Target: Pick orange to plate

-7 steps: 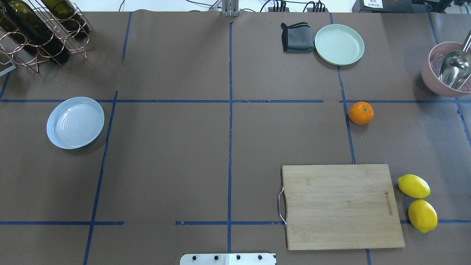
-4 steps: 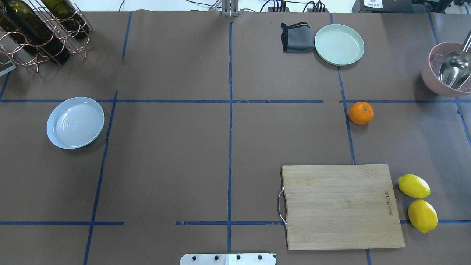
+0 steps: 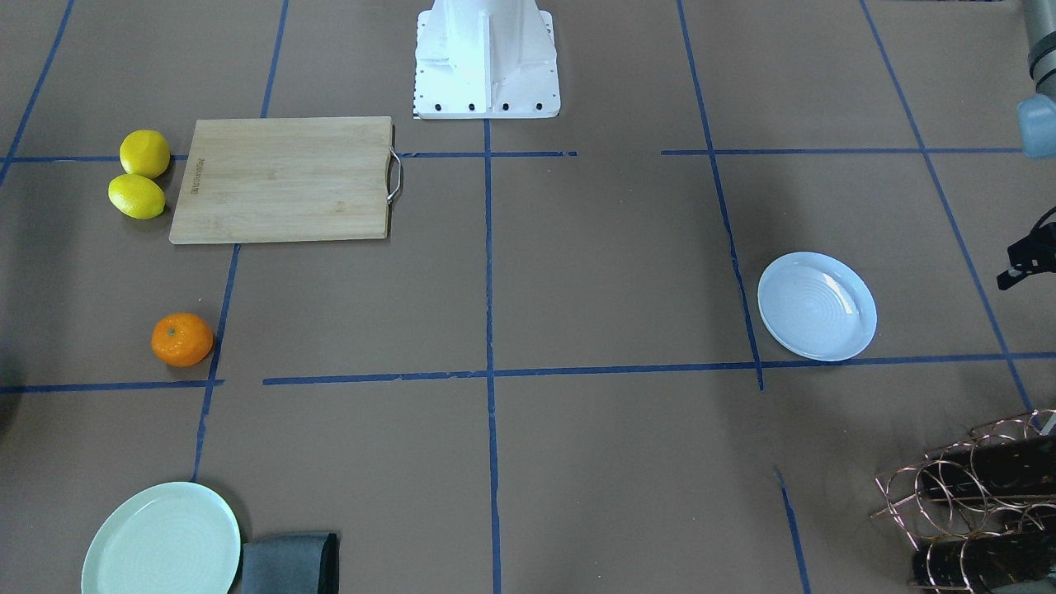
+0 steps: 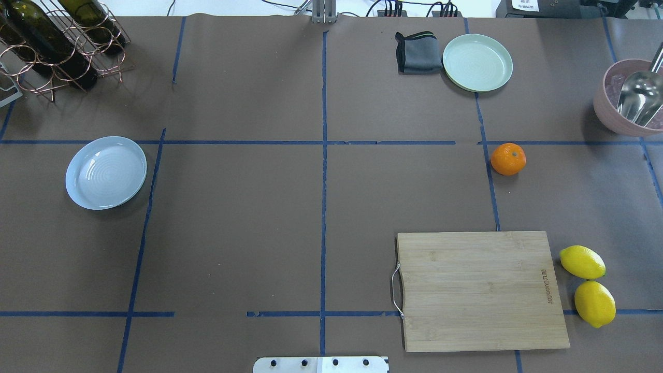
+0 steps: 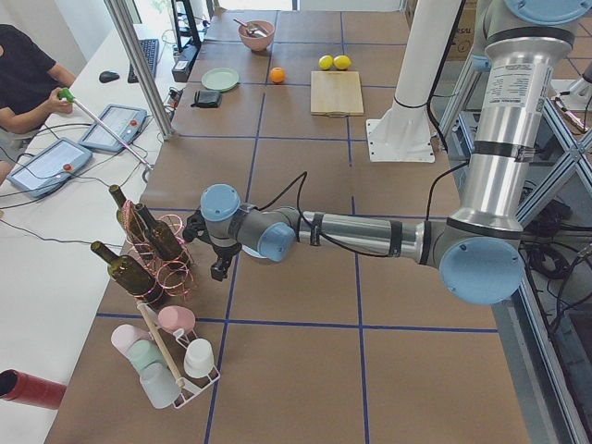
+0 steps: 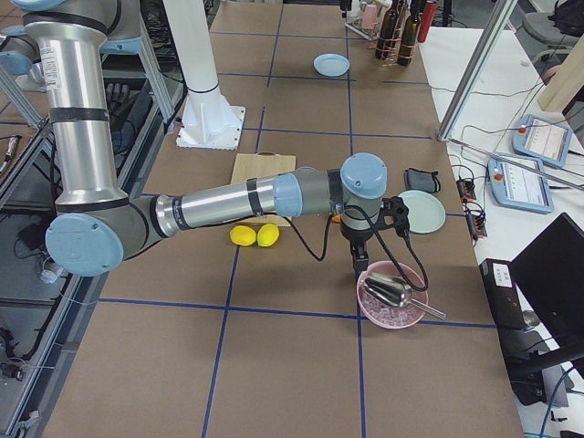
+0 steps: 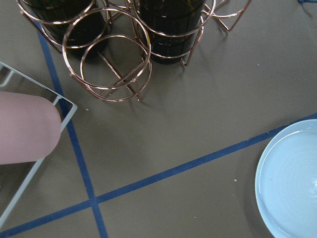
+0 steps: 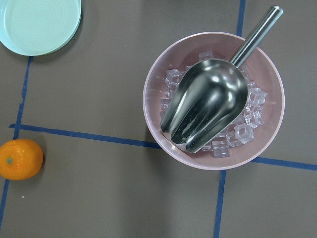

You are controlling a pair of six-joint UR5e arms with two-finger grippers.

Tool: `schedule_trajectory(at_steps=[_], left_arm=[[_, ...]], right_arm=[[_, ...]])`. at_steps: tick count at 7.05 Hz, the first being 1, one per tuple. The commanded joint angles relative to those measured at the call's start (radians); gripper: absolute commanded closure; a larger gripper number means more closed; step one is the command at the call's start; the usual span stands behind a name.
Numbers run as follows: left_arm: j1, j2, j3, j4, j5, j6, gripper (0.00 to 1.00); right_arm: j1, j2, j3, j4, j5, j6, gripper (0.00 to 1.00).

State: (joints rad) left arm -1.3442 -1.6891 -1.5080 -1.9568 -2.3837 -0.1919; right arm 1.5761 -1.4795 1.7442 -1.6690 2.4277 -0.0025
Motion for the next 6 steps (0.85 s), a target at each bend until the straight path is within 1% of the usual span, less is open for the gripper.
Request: schedule_trajectory(at_steps=[1, 2, 3, 4, 6], left_arm=[[0.09, 0.052, -0.001, -0.153, 0.009, -0.261, 0.0], [0.153, 0.086, -0.001, -0.298, 0.059, -0.432, 0.0], [0.236, 0.109, 0.0, -0.414, 0.139, -0.593, 0.02], [0.278, 0.109, 0.0, -0.438, 0.162, -0.653, 0.04], [0.324, 0.109, 0.006, -0.438, 0.227, -0.678, 0.06]], right_arm=[[-0.001, 0.002, 0.001, 0.0, 0.004, 0.001, 0.0], [-0.001, 0.005, 0.001, 0.0, 0.004, 0.001, 0.0], [-0.007, 0.007, 0.001, 0.0, 0.004, 0.001, 0.0], [-0.007, 0.01, 0.001, 0.0, 0.004, 0.001, 0.0], [-0.007, 0.015, 0.001, 0.0, 0.004, 0.002, 0.0]])
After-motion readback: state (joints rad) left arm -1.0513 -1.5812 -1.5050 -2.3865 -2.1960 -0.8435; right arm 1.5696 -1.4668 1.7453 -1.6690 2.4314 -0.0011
